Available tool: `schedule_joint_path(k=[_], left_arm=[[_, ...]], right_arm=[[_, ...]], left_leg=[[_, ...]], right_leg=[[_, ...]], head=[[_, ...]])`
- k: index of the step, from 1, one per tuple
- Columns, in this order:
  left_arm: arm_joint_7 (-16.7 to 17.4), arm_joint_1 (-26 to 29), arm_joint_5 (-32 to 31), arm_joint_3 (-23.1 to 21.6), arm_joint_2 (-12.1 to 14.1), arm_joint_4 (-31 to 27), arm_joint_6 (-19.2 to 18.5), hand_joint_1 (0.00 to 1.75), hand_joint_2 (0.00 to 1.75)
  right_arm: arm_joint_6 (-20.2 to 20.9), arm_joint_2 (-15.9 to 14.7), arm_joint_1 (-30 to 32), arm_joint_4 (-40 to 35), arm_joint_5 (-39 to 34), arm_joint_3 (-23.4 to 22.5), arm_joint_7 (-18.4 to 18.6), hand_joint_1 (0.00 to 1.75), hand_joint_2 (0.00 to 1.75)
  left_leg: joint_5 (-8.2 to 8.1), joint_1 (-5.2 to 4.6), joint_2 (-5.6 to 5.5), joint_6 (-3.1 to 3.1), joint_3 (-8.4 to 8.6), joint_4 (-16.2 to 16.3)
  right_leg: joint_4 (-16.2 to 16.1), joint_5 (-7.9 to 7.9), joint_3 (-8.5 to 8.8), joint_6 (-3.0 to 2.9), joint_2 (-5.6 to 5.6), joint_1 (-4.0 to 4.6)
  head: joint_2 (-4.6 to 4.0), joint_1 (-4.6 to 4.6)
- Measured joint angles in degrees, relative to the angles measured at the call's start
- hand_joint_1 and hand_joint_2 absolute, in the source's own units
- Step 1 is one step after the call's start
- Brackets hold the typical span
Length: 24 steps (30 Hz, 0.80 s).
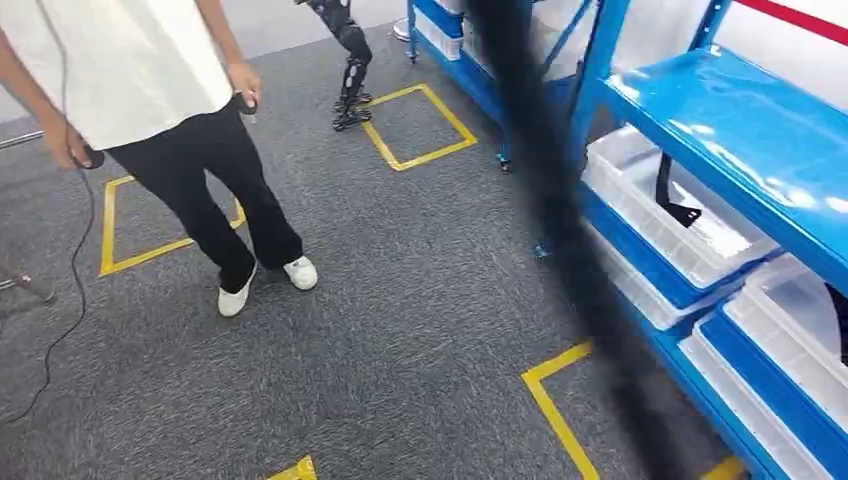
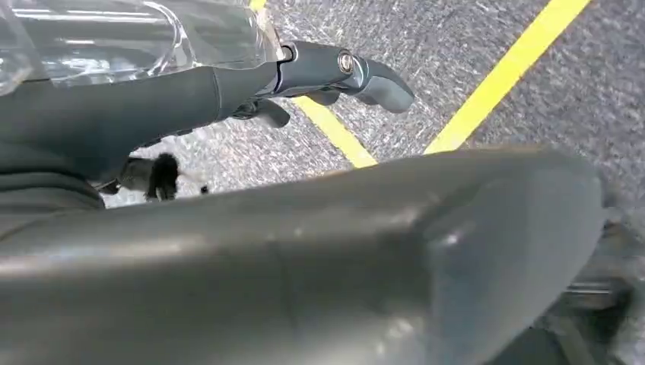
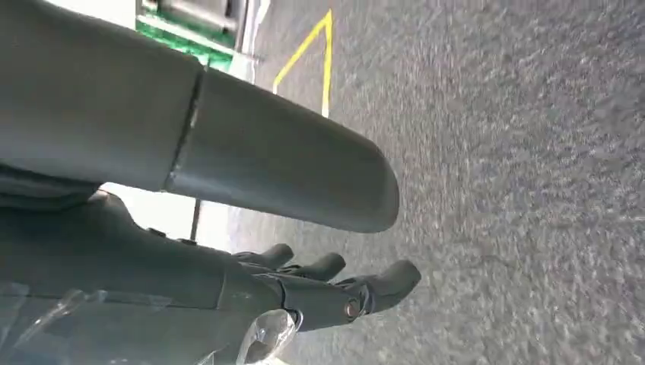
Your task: Take the parts from the cabinet and place them on the table.
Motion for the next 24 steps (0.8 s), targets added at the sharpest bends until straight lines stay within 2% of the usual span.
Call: schedule_joint_path(k=[1, 2, 3, 4, 5, 6, 7, 8, 10, 11, 12, 13, 15, 16, 17, 18, 19, 20, 21, 22, 23, 24], left_arm=[[0.0, 0.1, 0.0, 0.0, 0.0, 0.0, 0.0, 0.00, 0.00], [0.0, 0.2, 0.0, 0.0, 0.0, 0.0, 0.0, 0.00, 0.00], [0.0, 0.1, 0.0, 0.0, 0.0, 0.0, 0.0, 0.00, 0.00], [0.0, 0.1, 0.0, 0.0, 0.0, 0.0, 0.1, 0.00, 0.00], [0.0, 0.1, 0.0, 0.0, 0.0, 0.0, 0.1, 0.00, 0.00], [0.0, 0.0, 0.0, 0.0, 0.1, 0.0, 0.2, 0.00, 0.00], [0.0, 0.0, 0.0, 0.0, 0.1, 0.0, 0.2, 0.00, 0.00], [0.0, 0.0, 0.0, 0.0, 0.1, 0.0, 0.2, 0.00, 0.00], [0.0, -0.1, 0.0, 0.0, 0.0, 0.0, 0.2, 0.00, 0.00], [0.0, -0.2, 0.0, 0.0, 0.0, 0.0, 0.3, 0.00, 0.00], [0.0, -0.3, 0.0, 0.0, 0.0, 0.0, 0.3, 0.00, 0.00], [0.0, -0.3, 0.0, 0.0, 0.0, 0.0, 0.3, 0.00, 0.00], [0.0, 0.1, 0.1, 0.0, 0.0, 0.0, 0.3, 0.00, 0.00], [0.0, 0.3, 0.1, 0.0, 0.0, 0.0, 0.3, 0.00, 0.00], [0.0, 0.3, 0.1, 0.0, 0.0, 0.0, 0.3, 0.00, 0.00], [0.0, 0.3, 0.1, 0.0, 0.0, 0.0, 0.3, 0.00, 0.00], [0.0, 0.3, 0.1, 0.0, -0.1, 0.0, 0.3, 0.00, 0.00], [0.0, 0.3, 0.1, 0.0, -0.1, 0.0, 0.3, 0.00, 0.00], [0.0, 0.2, 0.1, 0.0, -0.1, 0.0, 0.3, 0.00, 0.00], [0.0, 0.2, 0.1, 0.0, -0.1, 0.0, 0.3, 0.00, 0.00], [0.0, 0.2, 0.0, 0.0, -0.1, 0.0, 0.3, 0.00, 0.00], [0.0, 0.1, 0.1, 0.0, -0.1, 0.0, 0.4, 0.00, 0.00]], right_arm=[[0.0, 0.0, 0.1, 0.0, 0.0, 0.0, 0.0, 0.00, 0.00], [0.0, 0.0, 0.1, 0.0, -0.1, 0.0, 0.0, 0.00, 0.00], [0.0, 0.0, 0.1, 0.0, -0.1, 0.0, 0.0, 0.00, 0.00], [0.2, 0.0, 0.1, 0.0, -0.1, 0.0, 0.0, 0.00, 0.00], [0.2, 0.0, 0.1, 0.0, -0.1, 0.0, 0.0, 0.00, 0.00], [0.2, 0.2, 0.0, 0.0, -0.1, 0.0, 0.0, 0.00, 0.00], [0.2, 0.2, -0.2, 0.0, -0.1, 0.0, -0.1, 0.00, 0.00], [0.2, 0.2, 0.0, 0.0, -0.1, 0.0, -0.1, 0.00, 0.00], [0.2, 0.2, 0.3, 0.0, -0.1, 0.0, -0.2, 0.00, 0.00], [0.2, 0.1, 0.4, 0.0, -0.1, 0.0, -0.2, 0.00, 0.00], [0.2, 0.1, 0.4, 0.0, -0.1, 0.0, -0.2, 0.00, 0.00], [0.1, 0.1, 0.3, 0.0, -0.1, 0.0, -0.1, 0.00, 0.00], [0.1, 0.1, 0.1, 0.0, -0.2, 0.0, -0.1, 0.00, 0.00], [0.1, 0.1, 0.1, 0.0, -0.2, 0.0, -0.1, 0.00, 0.00], [0.0, 0.1, 0.2, 0.0, -0.2, 0.0, -0.1, 0.00, 0.00], [0.0, 0.1, 0.2, 0.0, -0.2, 0.0, -0.1, 0.00, 0.00], [0.0, 0.1, 0.2, 0.0, -0.2, 0.0, -0.1, 0.00, 0.00], [0.0, 0.0, 0.2, 0.0, -0.3, 0.0, 0.0, 0.00, 0.00], [0.0, 0.0, 0.2, 0.0, -0.3, 0.0, 0.0, 0.00, 0.00], [0.0, 0.2, 0.0, 0.0, -0.4, 0.0, 0.0, 0.00, 0.00], [-0.1, 0.2, 0.1, 0.0, -0.4, 0.0, 0.0, 0.00, 0.00], [-0.2, 0.2, 0.1, 0.0, -0.4, 0.0, 0.0, 0.00, 0.00]], left_leg=[[-0.14, -0.02, -0.15, 0.18, -1.18, 2.2], [1.02, -0.07, -0.24, 0.41, -0.91, 1.3], [3.36, -0.11, -0.37, 0.75, 0.74, -2.3], [6.05, -0.16, -0.78, 1.12, 3.20, -7.5], [8.49, -0.18, -2.15, 1.55, 5.77, -13.1], [9.19, -0.27, -4.60, 1.96, 7.38, -17.1], [9.38, -0.49, -3.83, 1.74, 7.37, -17.5], [9.36, -0.68, -3.53, 1.76, 7.34, -17.5], [9.63, -0.88, -3.02, 2.11, 7.40, -17.7], [10.38, -0.10, -2.38, 2.50, 7.49, -18.6], [10.59, -0.34, -1.97, 2.74, 7.51, -18.8], [10.71, -0.36, -1.36, 3.12, 7.37, -18.8], [10.69, -0.54, 0.00, 3.21, 7.17, -18.8], [10.69, -0.56, 0.77, 3.20, 7.09, -18.7], [10.68, -0.53, 1.39, 3.18, 7.09, -18.7], [10.66, -0.44, 1.97, 3.14, 7.14, -18.7], [10.59, -0.33, 2.41, 3.01, 7.23, -18.7], [10.45, -0.21, 2.92, 2.70, 7.34, -18.5], [10.20, -0.50, 3.29, 2.27, 7.38, -18.1], [9.68, -0.79, 3.69, 1.77, 7.12, -17.5], [9.73, -0.88, 4.09, 1.57, 7.22, -17.7], [9.81, -0.80, 4.48, 1.33, 7.43, -17.8]], right_leg=[[0.0, 0.04, -0.04, -0.05, 0.71, 0.08], [0.0, 0.08, -0.01, -0.10, 1.29, 0.12], [0.0, 0.12, 0.07, -0.08, 2.01, 0.14], [0.0, 0.18, 0.16, -0.06, 2.65, 0.15], [0.0, 0.24, 0.21, 0.02, 3.25, 0.12], [0.0, 0.37, 0.07, 0.24, 3.67, 0.11], [0.0, 0.42, -0.04, 0.51, 4.30, 0.29], [-0.1, 0.51, -0.17, 0.81, 4.57, 0.20], [-0.5, 0.84, -0.39, 1.58, 5.23, -0.06], [0.0, 0.63, -0.41, 1.83, 4.94, 0.06], [1.6, -0.79, -1.19, 1.90, 2.47, 0.19], [5.5, -3.56, -3.08, 1.90, 0.92, 0.17], [15.1, -7.97, -7.41, 2.24, 0.10, 0.08], [18.5, -8.79, -8.93, 2.45, -0.02, 0.02], [18.5, -8.07, -8.74, 2.65, -0.11, -0.05], [15.5, -6.17, -7.05, 2.85, -0.40, -0.21], [10.7, -3.83, -4.39, 3.02, -0.89, -0.38], [5.1, -1.59, -1.31, 3.17, -1.84, -0.53], [0.8, -0.64, 1.08, 3.32, -4.23, -0.67], [0.0, -0.83, 1.12, 2.62, -4.14, -0.27], [0.1, -0.84, 0.90, 1.98, -3.48, -0.37], [0.1, -0.80, 0.65, 1.65, -3.11, -0.10]], head=[[0.00, 0.00], [0.00, 0.00], [0.00, 0.00], [0.00, 0.00], [0.00, 0.00], [0.00, -0.02], [0.00, 0.02], [0.00, 0.00], [0.00, 0.04], [0.00, 0.04], [0.00, 0.22], [0.00, 0.22], [0.00, 0.31], [0.00, 0.31], [0.02, 0.31], [0.00, 0.28], [0.00, 0.28], [0.02, 0.28], [0.02, 0.31], [0.02, 0.18], [0.02, 0.18], [0.02, 0.15]])
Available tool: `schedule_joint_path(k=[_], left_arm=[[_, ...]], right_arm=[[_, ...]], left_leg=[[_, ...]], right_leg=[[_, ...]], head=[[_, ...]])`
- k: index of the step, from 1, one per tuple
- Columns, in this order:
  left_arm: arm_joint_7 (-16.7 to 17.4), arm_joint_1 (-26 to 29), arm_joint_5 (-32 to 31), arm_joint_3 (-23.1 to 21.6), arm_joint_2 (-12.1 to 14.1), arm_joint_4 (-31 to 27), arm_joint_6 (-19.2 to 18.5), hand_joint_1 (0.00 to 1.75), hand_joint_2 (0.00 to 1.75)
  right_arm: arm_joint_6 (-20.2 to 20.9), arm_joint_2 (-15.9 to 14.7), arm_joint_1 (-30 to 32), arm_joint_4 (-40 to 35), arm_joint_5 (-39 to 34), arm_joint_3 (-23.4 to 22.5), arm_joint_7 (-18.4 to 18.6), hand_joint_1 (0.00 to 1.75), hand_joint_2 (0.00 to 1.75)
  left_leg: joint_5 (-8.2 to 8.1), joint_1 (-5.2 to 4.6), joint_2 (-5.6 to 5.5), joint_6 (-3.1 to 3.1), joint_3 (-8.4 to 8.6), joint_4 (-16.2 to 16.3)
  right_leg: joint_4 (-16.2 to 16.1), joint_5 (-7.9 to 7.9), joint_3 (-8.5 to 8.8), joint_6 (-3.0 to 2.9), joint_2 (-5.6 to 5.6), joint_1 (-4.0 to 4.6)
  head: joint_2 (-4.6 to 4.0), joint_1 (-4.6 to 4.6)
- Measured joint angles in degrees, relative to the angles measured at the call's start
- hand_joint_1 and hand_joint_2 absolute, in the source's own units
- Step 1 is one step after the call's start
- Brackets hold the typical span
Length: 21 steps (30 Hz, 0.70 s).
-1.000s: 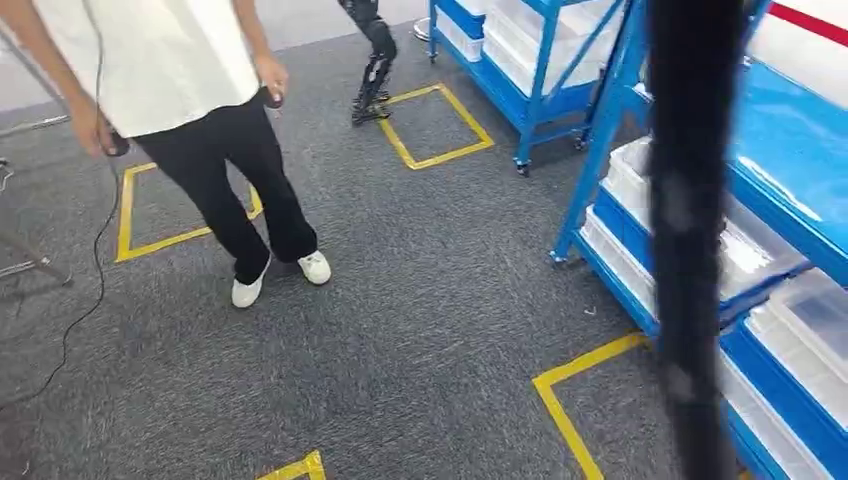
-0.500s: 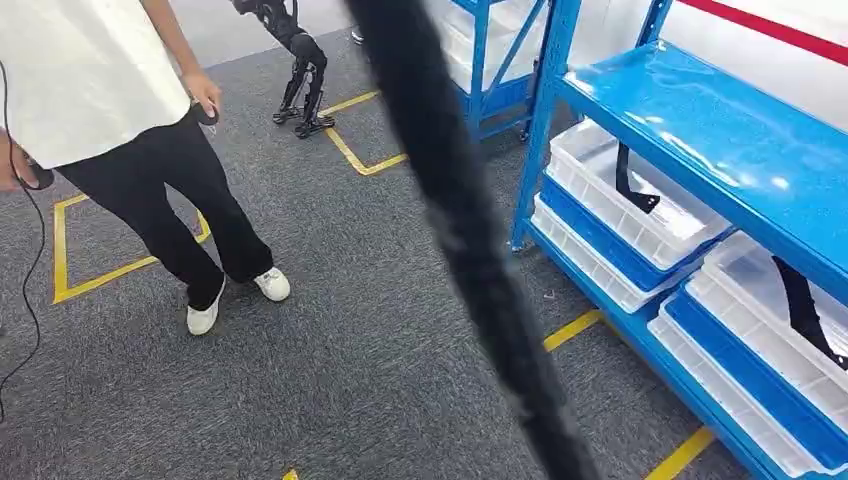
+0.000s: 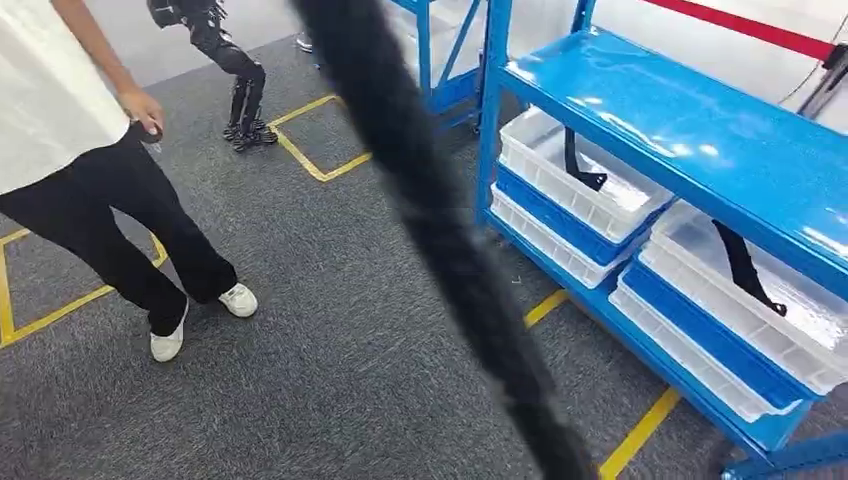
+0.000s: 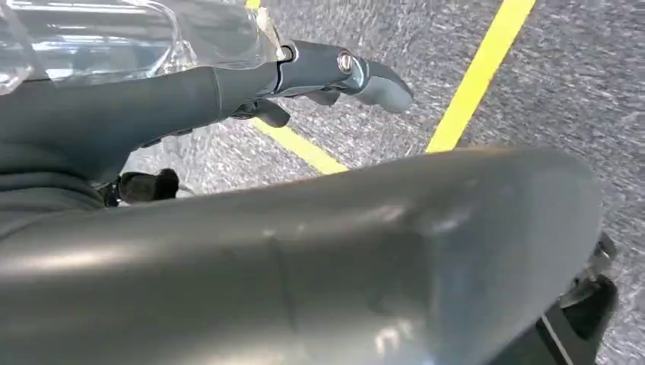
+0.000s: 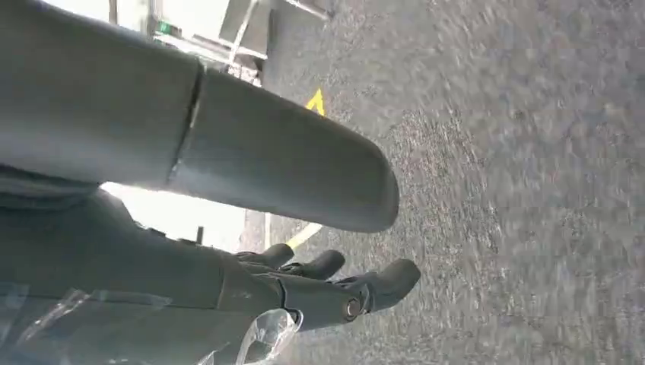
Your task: Take the parts from the cabinet and place them on the table.
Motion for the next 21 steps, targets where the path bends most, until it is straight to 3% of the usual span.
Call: schedule_joint_path(k=[2, 3, 4, 6, 7, 8, 9, 11, 12, 13, 16, 17, 18, 19, 21], left_arm=[[0.0, -0.2, 0.0, 0.0, 0.0, 0.0, 0.0, 0.00, 0.00], [0.0, -0.3, 0.0, 0.0, 0.0, 0.0, 0.0, 0.00, 0.00], [0.0, -0.3, 0.0, 0.0, 0.0, 0.0, 0.1, 0.00, 0.00], [0.0, 0.0, 0.0, 0.0, 0.0, 0.0, 0.1, 0.00, 0.00], [0.0, 0.2, 0.0, 0.0, 0.0, 0.0, 0.1, 0.00, 0.00], [0.1, 0.3, 0.0, 0.0, 0.0, 0.0, 0.1, 0.00, 0.00], [0.1, 0.4, 0.0, 0.0, 0.0, 0.0, 0.1, 0.00, 0.00], [0.1, 0.3, 0.0, 0.0, 0.0, 0.0, 0.2, 0.00, 0.00], [0.1, 0.3, 0.0, 0.0, 0.0, 0.0, 0.3, 0.00, 0.00], [0.1, 0.3, 0.0, 0.0, 0.1, 0.0, 0.3, 0.00, 0.00], [0.2, 0.2, 0.0, 0.0, 0.0, 0.0, 0.3, 0.00, 0.00], [0.2, 0.2, 0.0, 0.0, 0.0, 0.0, 0.3, 0.00, 0.00], [0.3, 0.0, 0.0, 0.0, 0.0, 0.0, 0.3, 0.00, 0.00], [0.3, 0.0, 0.0, 0.0, 0.0, 0.0, 0.3, 0.00, 0.00], [0.3, 0.3, 0.0, 0.0, 0.0, 0.0, 0.5, 0.00, 0.00]], right_arm=[[0.0, 0.0, 0.0, 0.0, 0.0, 0.0, 0.0, 0.00, 0.00], [0.0, 0.0, 0.0, 0.0, 0.0, 0.0, 0.0, 0.00, 0.00], [0.0, 0.0, -0.1, 0.0, 0.0, 0.0, 0.0, 0.00, 0.00], [0.0, 0.0, -0.2, 0.0, 0.0, 0.0, 0.0, 0.00, 0.00], [0.0, 0.0, -0.2, 0.0, -0.1, 0.0, 0.0, 0.00, 0.00], [0.0, 0.0, -0.1, 0.0, -0.1, 0.0, 0.0, 0.00, 0.00], [0.0, 0.0, -0.1, 0.0, -0.2, 0.0, 0.0, 0.00, 0.00], [0.0, 0.0, 0.0, 0.0, -0.2, 0.0, 0.1, 0.00, 0.00], [0.0, 0.1, -0.1, 0.0, -0.2, 0.0, 0.1, 0.00, 0.00], [0.0, 0.2, -0.2, 0.0, -0.2, 0.0, 0.2, 0.00, 0.00], [0.0, 0.2, 0.0, 0.0, -0.2, 0.0, 0.3, 0.00, 0.00], [0.0, 0.2, 0.1, 0.0, -0.2, 0.0, 0.4, 0.00, 0.00], [0.0, 0.1, 0.1, 0.0, -0.3, 0.0, 0.5, 0.00, 0.00], [0.0, 0.1, 0.0, 0.0, -0.3, 0.0, 0.5, 0.00, 0.00], [0.1, 0.1, -0.2, 0.0, -0.4, 0.0, 0.6, 0.00, 0.00]], left_leg=[[-0.18, 0.37, 0.75, -0.59, 0.06, 0.2], [-1.63, 0.73, -1.70, -1.09, -0.45, 1.7], [-4.01, 0.83, -3.43, -1.31, -1.83, 5.1], [-8.90, 0.86, -4.37, -1.63, -6.37, 15.3], [-9.88, 0.85, -4.51, -1.62, -7.99, 18.9], [-9.47, 0.84, -4.62, -1.50, -8.31, 19.5], [-7.75, 0.79, -4.75, -1.20, -7.30, 17.3], [-2.64, 0.50, -5.80, -0.17, -2.55, 7.3], [-0.50, 0.32, -8.22, 0.62, 0.17, 1.6], [-0.70, 0.03, -9.24, 0.80, 0.61, 0.1], [-0.43, -0.32, -7.98, 0.77, 0.37, 0.1], [0.10, 0.09, -7.49, 1.24, 0.45, -0.5], [0.67, 0.30, -6.83, 1.38, 0.50, -1.0], [0.72, 0.26, -6.43, 1.76, 0.32, -1.0], [0.79, 0.13, -4.96, 1.88, 0.09, -1.0]], right_leg=[[-0.2, 0.45, 0.05, -0.91, 0.97, -0.09], [-0.2, 0.60, -0.12, -1.13, 1.35, -0.21], [-0.2, 0.79, -0.28, -1.44, 1.74, -0.29], [-0.2, 1.04, -0.73, -1.80, 2.76, -0.16], [-0.2, 1.13, -0.87, -1.89, 3.42, -0.06], [-0.2, 1.22, -0.92, -1.89, 4.03, 0.02], [-0.2, 1.30, -0.91, -1.84, 4.67, 0.09], [-0.2, 1.49, -0.87, -1.64, 5.93, 0.20], [-0.2, 1.63, -0.92, -1.51, 6.44, 0.12], [-0.1, 1.66, -1.05, -1.22, 6.81, 0.46], [-0.5, 2.16, -1.38, -0.34, 7.92, 0.03], [-0.6, 2.31, -1.57, 0.17, 8.27, 0.34], [0.4, 1.54, -1.78, 0.09, 6.01, 0.06], [3.0, -0.71, -3.04, 0.18, 3.94, 0.25], [12.8, -5.95, -7.37, 0.52, 3.06, 0.14]], head=[[0.00, 0.07], [-0.02, 0.07], [0.00, 0.04], [0.00, 0.04], [0.00, 0.02], [0.00, 0.02], [0.00, 0.02], [0.00, 0.02], [0.00, 0.02], [0.00, 0.04], [0.00, 0.09], [0.00, 0.09], [0.00, 0.09], [0.00, 0.22], [0.00, 0.26]])
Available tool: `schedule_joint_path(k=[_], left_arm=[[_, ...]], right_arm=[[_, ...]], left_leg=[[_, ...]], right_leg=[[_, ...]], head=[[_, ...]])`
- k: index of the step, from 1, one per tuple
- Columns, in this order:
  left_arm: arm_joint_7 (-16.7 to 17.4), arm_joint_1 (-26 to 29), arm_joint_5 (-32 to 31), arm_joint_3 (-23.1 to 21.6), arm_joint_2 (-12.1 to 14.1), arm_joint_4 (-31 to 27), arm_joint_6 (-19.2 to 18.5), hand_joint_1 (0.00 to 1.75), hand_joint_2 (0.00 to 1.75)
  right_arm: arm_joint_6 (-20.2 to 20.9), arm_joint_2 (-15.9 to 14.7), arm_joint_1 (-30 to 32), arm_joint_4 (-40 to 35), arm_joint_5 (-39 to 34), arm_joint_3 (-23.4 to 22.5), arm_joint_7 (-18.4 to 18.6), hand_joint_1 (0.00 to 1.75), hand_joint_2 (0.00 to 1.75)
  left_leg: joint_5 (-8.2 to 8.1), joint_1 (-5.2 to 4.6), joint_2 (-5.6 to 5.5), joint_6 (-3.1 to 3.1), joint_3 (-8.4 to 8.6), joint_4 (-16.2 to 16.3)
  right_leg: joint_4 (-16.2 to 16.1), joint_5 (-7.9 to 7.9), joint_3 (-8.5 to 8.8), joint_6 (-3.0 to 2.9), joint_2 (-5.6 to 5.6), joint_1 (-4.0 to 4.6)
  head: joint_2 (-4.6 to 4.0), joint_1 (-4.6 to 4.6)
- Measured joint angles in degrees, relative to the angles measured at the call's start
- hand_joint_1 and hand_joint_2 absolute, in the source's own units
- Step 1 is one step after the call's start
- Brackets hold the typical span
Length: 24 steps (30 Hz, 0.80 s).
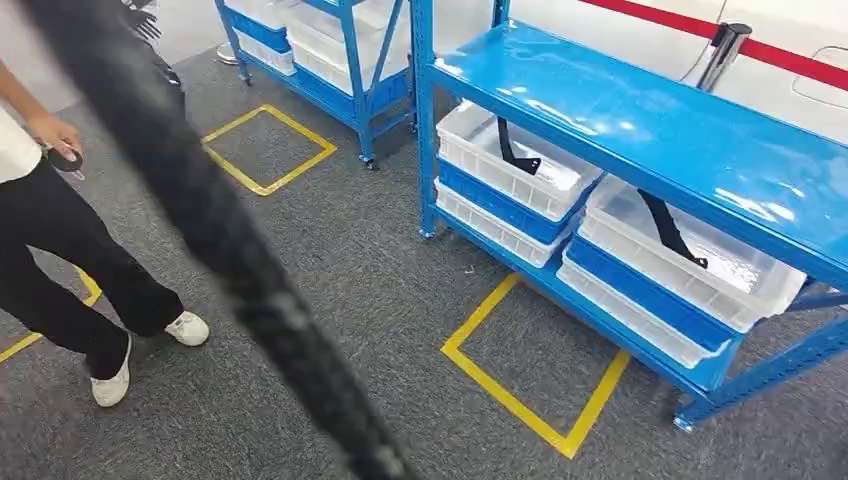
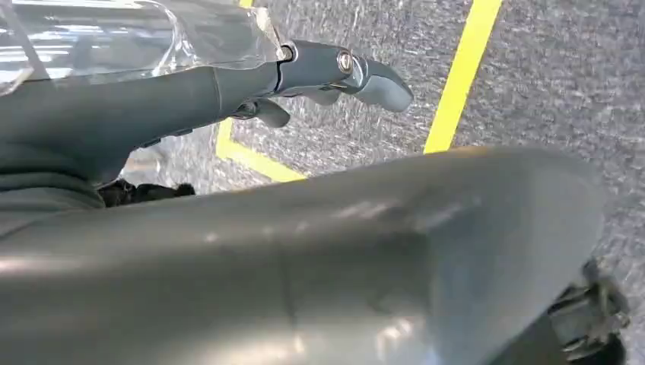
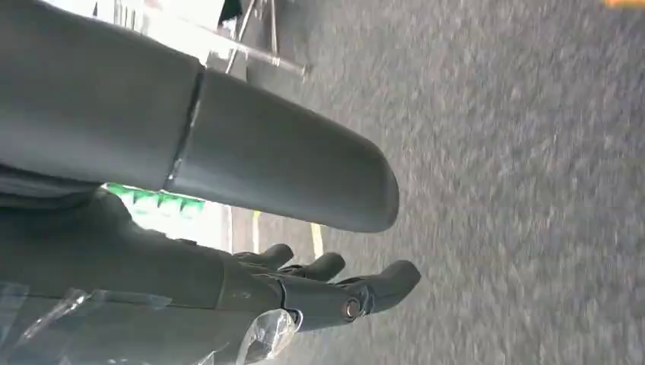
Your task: Take the parts from the cabinet and place them on the table.
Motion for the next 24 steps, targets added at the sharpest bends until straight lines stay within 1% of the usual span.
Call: schedule_joint_path(k=[1, 2, 3, 4, 5, 6, 7, 8, 9, 10, 11, 12, 13, 14, 15, 16, 17, 18, 19, 20, 21, 22, 23, 24], left_arm=[[0.0, 0.1, 0.0, 0.0, 0.0, 0.0, 0.0, 0.00, 0.00], [-0.1, 0.3, 0.0, 0.0, 0.0, 0.0, 0.0, 0.00, 0.00], [-0.2, 0.3, 0.0, 0.0, 0.0, 0.0, 0.0, 0.00, 0.00], [-0.4, 0.2, 0.0, 0.0, 0.0, 0.0, 0.1, 0.00, 0.00], [-0.4, 0.1, 0.0, 0.0, 0.0, 0.0, 0.1, 0.00, 0.00], [-0.4, 0.0, 0.0, 0.0, 0.0, 0.0, 0.1, 0.00, 0.00], [-0.4, 0.0, 0.0, 0.0, 0.1, 0.0, 0.2, 0.00, 0.00], [-0.4, -0.1, 0.0, 0.0, 0.1, 0.0, 0.2, 0.00, 0.00], [-0.4, -0.1, 0.0, 0.0, 0.1, 0.0, 0.2, 0.00, 0.00], [-0.4, -0.2, 0.1, 0.0, 0.1, 0.0, 0.2, 0.00, 0.00], [-0.4, -0.3, 0.1, 0.0, 0.1, 0.0, 0.2, 0.00, 0.00], [-0.4, -0.5, 0.2, 0.0, 0.1, 0.0, 0.2, 0.00, 0.00], [-0.4, -0.5, 0.2, 0.0, 0.1, 0.0, 0.2, 0.00, 0.00], [-0.3, -0.5, 0.2, 0.0, 0.1, 0.0, 0.1, 0.00, 0.00], [-0.3, -0.3, 0.2, 0.0, 0.1, 0.0, 0.0, 0.00, 0.00], [-0.2, -0.1, 0.2, 0.0, 0.1, 0.0, 0.0, 0.00, 0.00], [-0.1, 0.1, 0.2, 0.0, 0.1, 0.0, 0.0, 0.00, 0.00], [-0.1, 0.2, 0.2, 0.0, 0.1, 0.0, 0.0, 0.00, 0.00], [-0.1, 0.2, 0.2, 0.0, 0.1, 0.0, 0.0, 0.00, 0.00], [-0.1, 0.1, 0.2, 0.0, 0.1, 0.0, 0.0, 0.00, 0.00], [-0.1, 0.1, 0.2, 0.0, 0.1, 0.0, 0.0, 0.00, 0.00], [-0.1, 0.1, 0.2, 0.0, 0.2, 0.0, 0.1, 0.00, 0.00], [-0.1, 0.0, 0.2, 0.0, 0.2, 0.0, 0.1, 0.00, 0.00], [-0.1, 0.0, 0.2, 0.0, 0.2, 0.0, 0.1, 0.00, 0.00]], right_arm=[[0.0, 0.0, 0.0, 0.0, 0.0, 0.0, 0.0, 0.00, 0.00], [0.1, 0.0, 0.1, 0.0, 0.0, 0.0, -0.2, 0.00, 0.00], [0.1, 0.0, 0.1, 0.0, -0.1, 0.0, -0.2, 0.00, 0.00], [0.1, 0.0, 0.2, 0.0, -0.2, 0.0, -0.3, 0.00, 0.00], [0.1, -0.1, 0.2, 0.0, -0.2, 0.0, -0.4, 0.00, 0.00], [0.1, -0.1, 0.2, 0.0, -0.1, 0.0, -0.5, 0.00, 0.00], [0.1, 0.0, 0.1, 0.0, -0.2, 0.0, -0.6, 0.00, 0.00], [0.1, 0.0, 0.1, 0.0, -0.2, 0.0, -0.7, 0.00, 0.00], [0.1, 0.0, 0.1, 0.0, -0.3, 0.1, -0.8, 0.00, 0.00], [0.1, 0.0, 0.2, 0.0, -0.3, 0.1, -0.8, 0.00, 0.00], [0.1, 0.0, 0.3, 0.0, -0.3, 0.1, -0.8, 0.00, 0.00], [0.1, 0.0, 0.2, 0.0, -0.4, 0.1, -0.7, 0.00, 0.00], [0.1, -0.1, 0.1, 0.0, -0.4, 0.2, -0.7, 0.00, 0.00], [0.1, -0.1, 0.0, 0.0, -0.5, 0.2, -0.6, 0.00, 0.00], [0.1, -0.1, -0.1, 0.0, -0.5, 0.2, -0.5, 0.00, 0.00], [0.1, -0.1, -0.1, 0.0, -0.5, 0.2, -0.5, 0.00, 0.00], [-0.1, -0.1, 0.0, 0.0, -0.6, 0.2, -0.3, 0.00, 0.00], [-0.1, -0.1, 0.0, 0.0, -0.7, 0.3, -0.3, 0.00, 0.00], [-0.1, -0.1, 0.1, 0.0, -0.7, 0.3, -0.2, 0.00, 0.00], [-0.2, -0.1, 0.1, 0.0, -0.8, 0.3, -0.2, 0.00, 0.00], [-0.2, -0.1, 0.0, 0.0, -0.9, 0.3, -0.2, 0.00, 0.00], [-0.2, 0.2, 0.0, 0.0, -0.9, 0.4, -0.2, 0.00, 0.00], [-0.2, 0.2, -0.3, 0.0, -0.9, 0.4, -0.2, 0.00, 0.00], [-0.2, 0.2, -0.2, 0.0, -0.9, 0.4, -0.2, 0.00, 0.00]], left_leg=[[0.01, -0.05, 0.70, 0.00, -0.12, 0.0], [0.01, -0.09, 1.49, -0.01, -0.16, 0.0], [0.00, -0.07, 2.11, -0.03, -0.13, 0.0], [-0.01, 0.00, 2.65, -0.08, -0.06, 0.1], [-0.08, 0.10, 3.10, -0.28, 0.02, 0.1], [-0.25, 0.12, 3.61, -0.58, 0.05, 0.4], [-0.60, -0.55, 4.05, -1.08, -0.08, 0.8], [-0.80, -0.47, 4.36, -1.36, -0.05, 0.9], [-0.71, -0.54, 4.68, -1.53, 0.04, 0.8], [-0.66, -0.36, 4.97, -1.74, 0.25, 0.8], [-0.76, -0.21, 5.37, -2.06, 0.26, 0.9], [-1.40, 0.12, 4.08, -2.55, 0.14, 1.6], [-3.32, 0.22, 1.97, -2.99, -0.75, 3.9], [-5.85, 0.38, 1.01, -3.27, -2.60, 8.0], [-8.51, 0.43, 0.65, -3.48, -5.06, 13.6], [-10.13, 0.44, 0.49, -3.56, -7.11, 18.1], [-10.37, 0.44, 0.40, -3.51, -8.18, 20.3], [-9.30, 0.43, 0.31, -3.35, -7.88, 19.6], [-7.21, 0.42, 0.15, -3.03, -6.39, 16.4], [-4.39, 0.30, -0.32, -2.53, -3.93, 11.2], [-1.93, 0.15, -1.60, -1.92, -1.47, 5.8], [-0.80, 0.01, -4.32, -1.14, 0.21, 1.7], [-0.97, -0.08, -4.03, -1.04, 0.33, 0.8], [-0.95, -0.30, -3.61, -1.08, 0.24, 0.8]], right_leg=[[4.1, -1.47, -1.75, 0.19, -0.02, -0.04], [5.8, -1.50, -2.34, 0.30, -0.04, -0.04], [4.2, -0.23, -1.27, 0.41, -0.16, -0.10], [0.3, 1.83, 1.07, 0.47, -0.48, -0.15], [-5.3, 4.18, 4.17, 0.52, -1.20, -0.19], [-10.9, 6.10, 7.36, 0.61, -2.73, -0.27], [-12.8, 5.54, 8.18, 0.39, -4.33, 0.09], [-12.9, 6.01, 7.96, -0.43, -3.31, -0.17], [-12.8, 5.92, 7.81, -0.70, -3.02, 0.01], [-12.8, 5.97, 7.68, -1.01, -2.62, 0.28], [-13.0, 6.16, 7.63, -1.47, -2.13, 0.22], [-13.0, 6.42, 7.71, -1.86, -1.81, -0.07], [-13.0, 6.57, 7.59, -2.10, -1.53, -0.11], [-13.0, 6.70, 7.41, -2.30, -1.30, -0.10], [-13.0, 6.82, 7.14, -2.48, -0.65, -0.04], [-13.0, 6.93, 6.93, -2.61, -0.08, 0.01], [-13.0, 7.04, 6.81, -2.66, 0.53, 0.03], [-13.0, 7.12, 6.79, -2.62, 1.21, 0.05], [-13.0, 7.18, 6.82, -2.55, 1.88, 0.08], [-13.0, 7.26, 6.86, -2.45, 2.57, 0.13], [-13.0, 7.37, 6.88, -2.35, 3.09, 0.14], [-13.0, 7.52, 6.72, -2.21, 3.49, -0.09], [-12.9, 7.55, 6.47, -1.91, 4.12, 0.22], [-12.9, 7.74, 6.23, -1.54, 4.55, 0.05]], head=[[0.00, -0.04], [0.00, -0.02], [0.00, -0.02], [0.00, -0.04], [0.00, -0.02], [0.00, -0.04], [0.00, -0.02], [0.00, -0.04], [0.00, -0.09], [0.00, -0.09], [0.00, -0.04], [0.00, -0.04], [0.00, -0.15], [0.00, -0.11], [0.00, -0.11], [0.00, -0.11], [0.00, -0.11], [0.00, -0.11], [0.00, -0.11], [0.00, -0.11], [0.00, -0.11], [0.00, -0.11], [0.00, -0.13], [0.00, -0.13]])
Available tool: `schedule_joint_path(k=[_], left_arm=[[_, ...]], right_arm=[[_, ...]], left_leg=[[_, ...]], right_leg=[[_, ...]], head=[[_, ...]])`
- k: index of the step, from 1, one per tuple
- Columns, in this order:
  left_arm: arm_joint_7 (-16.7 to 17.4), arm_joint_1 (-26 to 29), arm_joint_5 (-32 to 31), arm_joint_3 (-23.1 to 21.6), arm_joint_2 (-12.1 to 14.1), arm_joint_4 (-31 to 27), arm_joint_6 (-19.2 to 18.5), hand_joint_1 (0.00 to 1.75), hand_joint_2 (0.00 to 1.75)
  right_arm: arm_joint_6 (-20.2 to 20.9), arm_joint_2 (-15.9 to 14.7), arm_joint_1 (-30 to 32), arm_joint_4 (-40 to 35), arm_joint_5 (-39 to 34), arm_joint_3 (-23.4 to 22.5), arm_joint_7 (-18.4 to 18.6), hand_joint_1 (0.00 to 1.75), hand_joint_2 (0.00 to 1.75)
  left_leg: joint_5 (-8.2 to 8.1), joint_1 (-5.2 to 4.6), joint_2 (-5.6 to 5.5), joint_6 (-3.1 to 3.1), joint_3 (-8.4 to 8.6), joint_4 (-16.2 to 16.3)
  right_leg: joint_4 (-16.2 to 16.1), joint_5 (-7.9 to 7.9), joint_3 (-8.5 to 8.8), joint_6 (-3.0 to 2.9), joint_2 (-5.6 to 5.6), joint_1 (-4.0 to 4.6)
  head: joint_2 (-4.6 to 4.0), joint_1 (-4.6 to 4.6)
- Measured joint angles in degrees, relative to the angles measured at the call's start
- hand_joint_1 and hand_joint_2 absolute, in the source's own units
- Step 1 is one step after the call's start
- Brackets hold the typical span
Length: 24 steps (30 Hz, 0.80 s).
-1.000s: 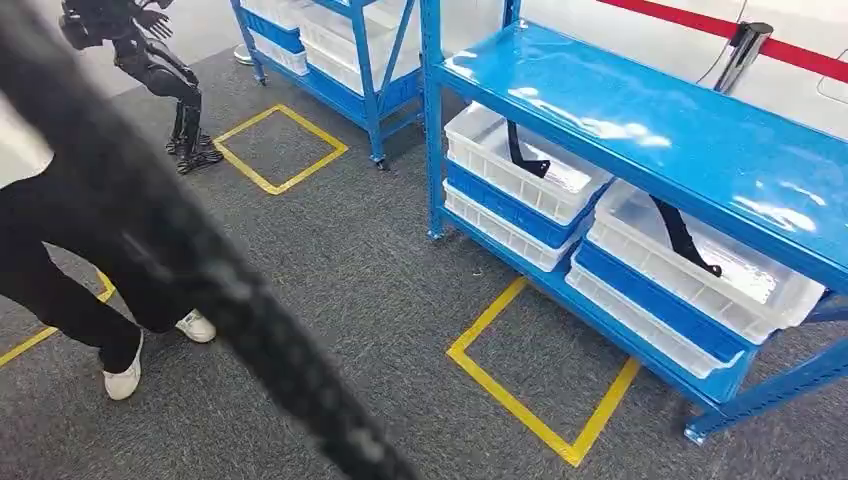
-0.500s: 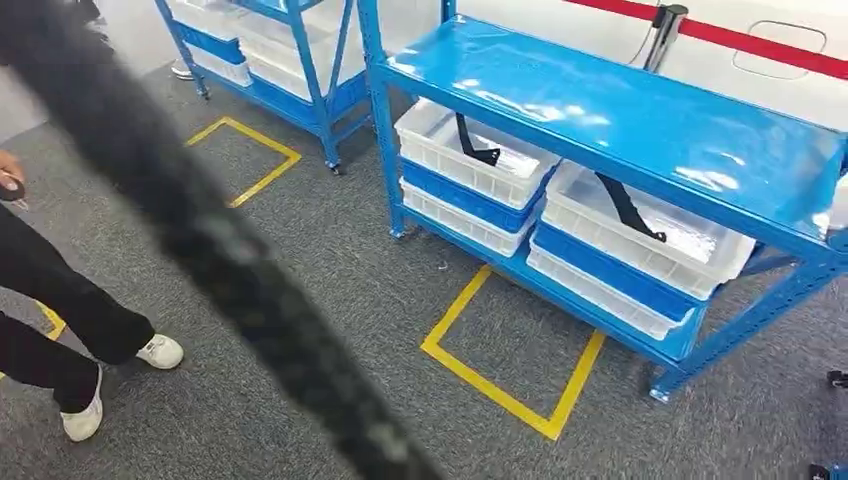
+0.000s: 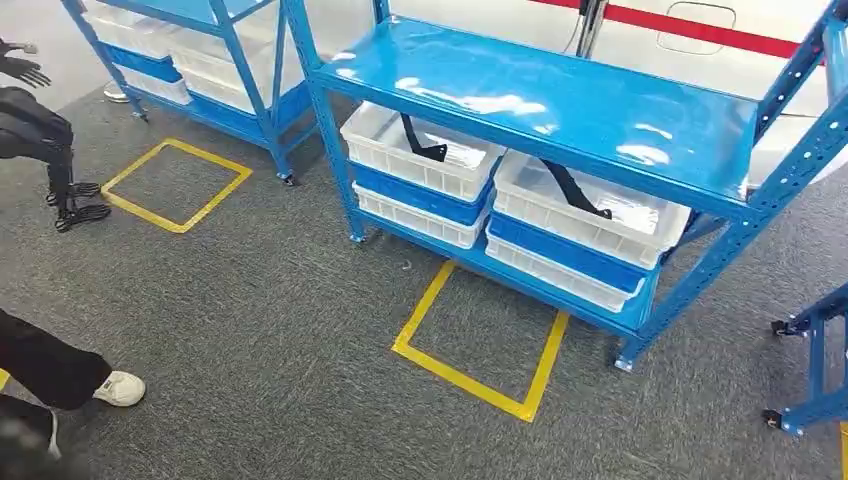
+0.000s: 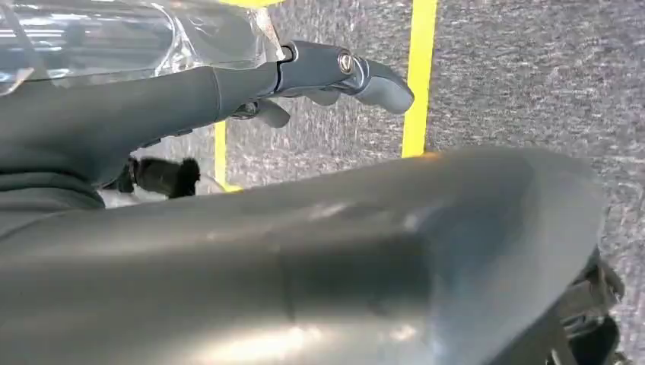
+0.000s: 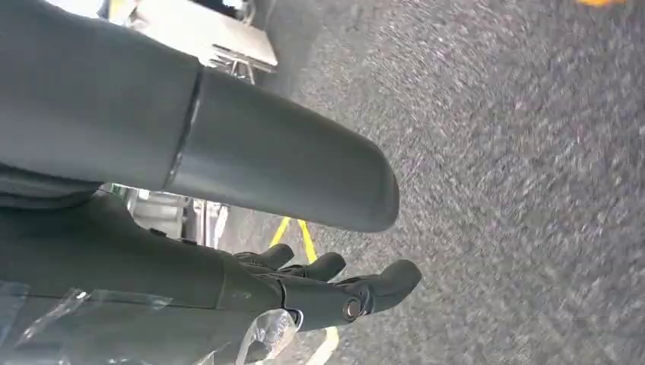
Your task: Take the parts from the cabinet and place them on the table.
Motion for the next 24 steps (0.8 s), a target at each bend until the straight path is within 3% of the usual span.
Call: schedule_joint_path(k=[2, 3, 4, 5, 7, 8, 9, 10, 11, 12, 13, 14, 15, 17, 18, 19, 20, 22, 23, 24], left_arm=[[0.0, -0.1, 0.0, 0.0, 0.0, 0.0, 0.0, 0.00, 0.00], [0.0, -0.2, 0.0, 0.0, -0.2, 0.0, 0.0, 0.00, 0.00], [0.0, -0.3, 0.0, 0.0, -0.2, 0.0, 0.2, 0.00, 0.00], [0.0, -0.4, 0.0, 0.0, -0.2, 0.0, 0.2, 0.00, 0.00], [0.0, -0.1, 0.0, 0.0, -0.2, 0.0, 0.1, 0.00, 0.00], [0.0, 0.1, 0.0, 0.0, -0.2, 0.0, 0.1, 0.00, 0.00], [0.0, 0.2, 0.0, 0.0, -0.2, 0.0, 0.1, 0.00, 0.00], [0.0, 0.2, 0.0, 0.0, -0.2, 0.0, 0.1, 0.00, 0.00], [0.0, 0.1, 0.0, 0.0, -0.2, 0.0, 0.1, 0.00, 0.00], [0.0, 0.0, 0.0, 0.0, -0.2, 0.0, 0.1, 0.00, 0.00], [0.0, -0.1, 0.0, 0.0, -0.2, 0.0, 0.2, 0.00, 0.00], [0.0, -0.1, 0.0, 0.0, -0.2, 0.0, 0.2, 0.00, 0.00], [0.0, -0.1, 0.0, 0.0, -0.2, 0.0, 0.3, 0.00, 0.00], [0.0, -0.3, 0.0, 0.0, -0.2, 0.0, 0.3, 0.00, 0.00], [0.0, -0.4, 0.0, 0.0, -0.2, 0.0, 0.3, 0.00, 0.00], [0.0, -0.5, 0.0, 0.0, -0.2, 0.0, 0.3, 0.00, 0.00], [0.0, -0.5, 0.0, 0.0, -0.2, 0.0, 0.3, 0.00, 0.00], [0.0, -0.2, 0.1, 0.0, -0.2, 0.0, 0.3, 0.00, 0.00], [0.0, 0.0, 0.1, 0.0, -0.2, 0.0, 0.3, 0.00, 0.00], [0.0, 0.1, 0.2, 0.0, -0.2, 0.0, 0.3, 0.00, 0.00]], right_arm=[[0.0, 0.0, 0.4, 0.0, 0.0, 0.0, 0.0, 0.00, 0.00], [0.0, -0.2, 0.4, 0.0, 0.0, 0.0, 0.0, 0.00, 0.00], [0.0, -0.2, 0.4, 0.0, 0.0, 0.0, 0.0, 0.00, 0.00], [0.0, -0.2, 0.2, 0.0, -0.1, 0.0, 0.0, 0.00, 0.00], [0.0, -0.2, 0.1, 0.0, -0.1, 0.0, 0.0, 0.00, 0.00], [0.0, -0.2, 0.2, 0.0, -0.1, 0.0, 0.0, 0.00, 0.00], [0.0, -0.2, 0.3, 0.0, -0.1, 0.0, 0.0, 0.00, 0.00], [0.0, -0.2, 0.3, 0.0, -0.1, 0.0, 0.0, 0.00, 0.00], [0.0, -0.3, 0.4, 0.0, -0.1, 0.0, 0.0, 0.00, 0.00], [0.0, -0.4, 0.4, 0.0, -0.1, 0.0, 0.0, 0.00, 0.00], [0.0, -0.3, 0.3, 0.0, -0.1, 0.0, 0.0, 0.00, 0.00], [0.0, -0.3, 0.2, 0.0, -0.1, 0.0, 0.0, 0.00, 0.00], [0.0, -0.3, 0.2, 0.0, -0.1, 0.0, 0.0, 0.00, 0.00], [0.0, -0.3, 0.3, 0.0, -0.1, 0.1, -0.1, 0.00, 0.00], [0.0, -0.3, 0.3, 0.0, -0.1, 0.2, -0.1, 0.00, 0.00], [0.0, -0.3, 0.2, 0.0, -0.1, 0.2, -0.1, 0.00, 0.00], [0.0, -0.3, 0.1, 0.0, -0.1, 0.2, -0.1, 0.00, 0.00], [0.0, -0.3, 0.0, 0.0, -0.2, 0.2, -0.1, 0.00, 0.00], [0.0, -0.3, 0.0, 0.0, -0.2, 0.3, -0.1, 0.00, 0.00], [0.0, -0.3, 0.1, 0.0, -0.2, 0.4, -0.1, 0.00, 0.00]], left_leg=[[0.25, -0.12, 0.83, 0.00, 0.04, -0.3], [0.89, 0.78, 1.48, -0.02, 0.02, -0.9], [1.05, 0.58, 1.98, 0.19, 0.07, -1.1], [1.13, 0.55, 2.58, 0.43, -0.08, -1.0], [1.12, 0.44, 4.04, 0.47, -0.30, -1.0], [1.13, 0.43, 4.73, 0.46, -0.37, -1.0], [1.12, 0.47, 5.34, 0.45, -0.38, -1.0], [1.11, 0.59, 5.98, 0.38, -0.32, -1.0], [1.05, 0.73, 6.38, 0.26, -0.23, -0.9], [0.94, 0.88, 6.85, -0.02, -0.18, -0.7], [0.65, 0.56, 7.20, -0.56, -0.19, -0.3], [0.04, 0.36, 7.64, -1.11, -0.50, 0.5], [0.10, 0.36, 7.89, -1.27, -0.35, 0.4], [0.21, 0.59, 8.69, -1.69, 0.03, 0.1], [-0.05, 0.86, 8.74, -2.01, -0.03, 0.4], [-1.19, 1.12, 6.50, -2.57, -0.32, 1.5], [-3.42, 1.16, 4.88, -2.83, -1.56, 4.5], [-8.47, 1.16, 4.10, -3.14, -6.12, 14.6], [-9.72, 1.16, 4.01, -3.07, -8.05, 18.9], [-9.44, 1.11, 3.92, -2.88, -8.66, 20.0]], right_leg=[[-0.2, 0.29, -0.33, 0.70, 0.91, -0.12], [0.2, 0.14, -0.38, 0.93, 0.73, 0.01], [1.8, -1.25, -1.15, 1.05, -2.05, 0.15], [5.5, -3.95, -2.88, 1.15, -3.60, 0.07], [15.1, -8.72, -7.20, 1.55, -4.50, -0.01], [18.4, -9.64, -8.56, 1.76, -4.56, -0.01], [19.0, -9.25, -8.60, 1.94, -4.64, -0.05], [16.4, -7.53, -7.03, 2.12, -4.86, -0.19], [11.9, -5.35, -4.49, 2.33, -5.28, -0.38], [6.5, -3.13, -1.47, 2.56, -6.22, -0.57], [1.6, -1.76, 1.45, 2.84, -8.75, -0.77], [0.5, -1.94, 1.54, 2.08, -8.55, -0.57], [0.6, -1.85, 1.40, 1.41, -8.01, -0.53], [0.6, -1.84, 1.16, 0.70, -7.20, -0.02], [0.5, -1.54, 1.27, 0.14, -6.79, -0.28], [0.4, -1.38, 1.15, -0.11, -6.53, -0.37], [0.4, -1.19, 1.00, -0.41, -6.24, -0.40], [0.4, -0.93, 0.50, -0.80, -5.37, -0.21], [0.5, -0.84, 0.29, -0.88, -4.63, -0.09], [0.5, -0.74, 0.21, -0.85, -4.08, 0.03]], head=[[0.00, 0.04], [0.00, 0.00], [0.00, 0.20], [0.00, 0.33], [0.00, 0.44], [0.00, 0.48], [0.00, 0.46], [0.00, 0.46], [0.00, 0.46], [0.00, 0.46], [0.00, 0.50], [0.00, 0.44], [0.00, 0.41], [0.00, 0.44], [0.00, 0.44], [0.00, 0.41], [0.00, 0.37], [0.00, 0.37], [0.00, 0.35], [0.00, 0.37]])
